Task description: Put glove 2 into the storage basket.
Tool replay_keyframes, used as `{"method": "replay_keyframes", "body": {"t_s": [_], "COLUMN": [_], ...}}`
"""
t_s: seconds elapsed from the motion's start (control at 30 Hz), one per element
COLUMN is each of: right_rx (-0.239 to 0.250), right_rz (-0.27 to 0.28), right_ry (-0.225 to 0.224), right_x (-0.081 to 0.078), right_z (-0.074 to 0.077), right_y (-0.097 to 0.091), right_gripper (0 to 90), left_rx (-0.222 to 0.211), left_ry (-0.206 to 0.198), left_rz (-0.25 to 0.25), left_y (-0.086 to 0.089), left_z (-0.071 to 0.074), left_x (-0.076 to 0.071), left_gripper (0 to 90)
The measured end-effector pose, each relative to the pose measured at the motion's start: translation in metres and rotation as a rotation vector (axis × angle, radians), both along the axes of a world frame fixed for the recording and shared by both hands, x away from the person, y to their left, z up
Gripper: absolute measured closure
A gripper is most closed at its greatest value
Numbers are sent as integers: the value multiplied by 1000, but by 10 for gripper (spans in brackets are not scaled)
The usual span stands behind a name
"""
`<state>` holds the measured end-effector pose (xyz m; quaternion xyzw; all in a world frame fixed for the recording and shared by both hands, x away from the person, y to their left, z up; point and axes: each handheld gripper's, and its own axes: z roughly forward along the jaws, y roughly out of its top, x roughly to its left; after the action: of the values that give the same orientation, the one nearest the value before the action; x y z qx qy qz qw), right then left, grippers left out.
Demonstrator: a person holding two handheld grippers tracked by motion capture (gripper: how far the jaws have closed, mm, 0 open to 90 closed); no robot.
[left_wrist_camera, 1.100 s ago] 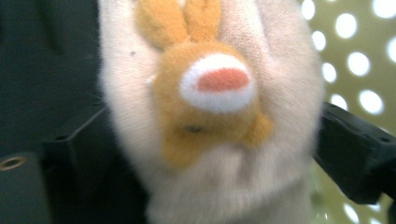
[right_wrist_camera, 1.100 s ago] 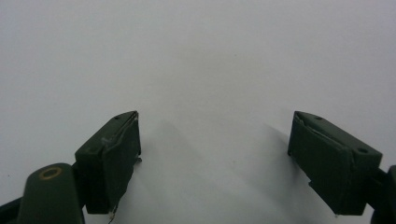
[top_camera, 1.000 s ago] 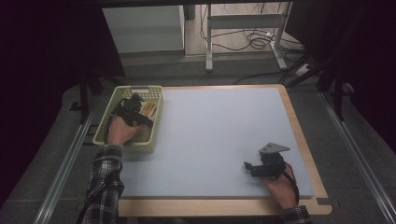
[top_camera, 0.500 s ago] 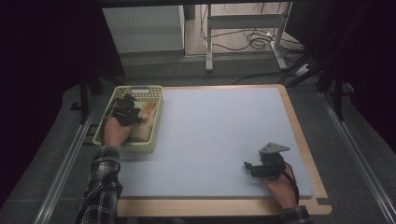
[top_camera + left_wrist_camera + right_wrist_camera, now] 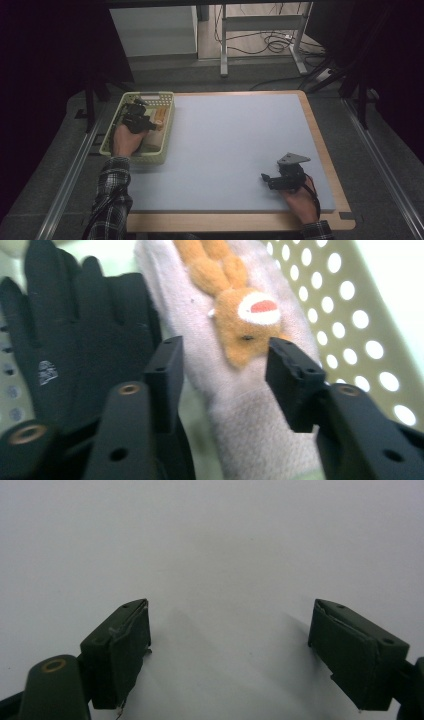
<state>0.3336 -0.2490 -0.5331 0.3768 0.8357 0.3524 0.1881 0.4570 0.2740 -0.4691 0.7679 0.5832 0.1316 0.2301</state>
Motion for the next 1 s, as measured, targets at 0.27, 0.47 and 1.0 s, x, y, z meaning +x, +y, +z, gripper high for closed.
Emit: {"method": "replay_keyframes", "body": {"t_s": [0.27, 0.47, 1.0], "right_rx": [0, -2, -2], "right_rz": [0, -1, -1], "right_ry": [0, -1, -1], "right_x": [0, 0, 0], "right_z": [0, 0, 0], "right_y": [0, 0, 0], "right_gripper": [168, 167, 167], "left_rx": [-41, -75, -133], "left_ry": [-73, -103, -191], "left_rz": [-17, -27, -115], "left_y": [7, 11, 7], "left_z": [7, 8, 22], "left_x": [-19, -28, -67], "left_gripper": [296, 210, 59]}}
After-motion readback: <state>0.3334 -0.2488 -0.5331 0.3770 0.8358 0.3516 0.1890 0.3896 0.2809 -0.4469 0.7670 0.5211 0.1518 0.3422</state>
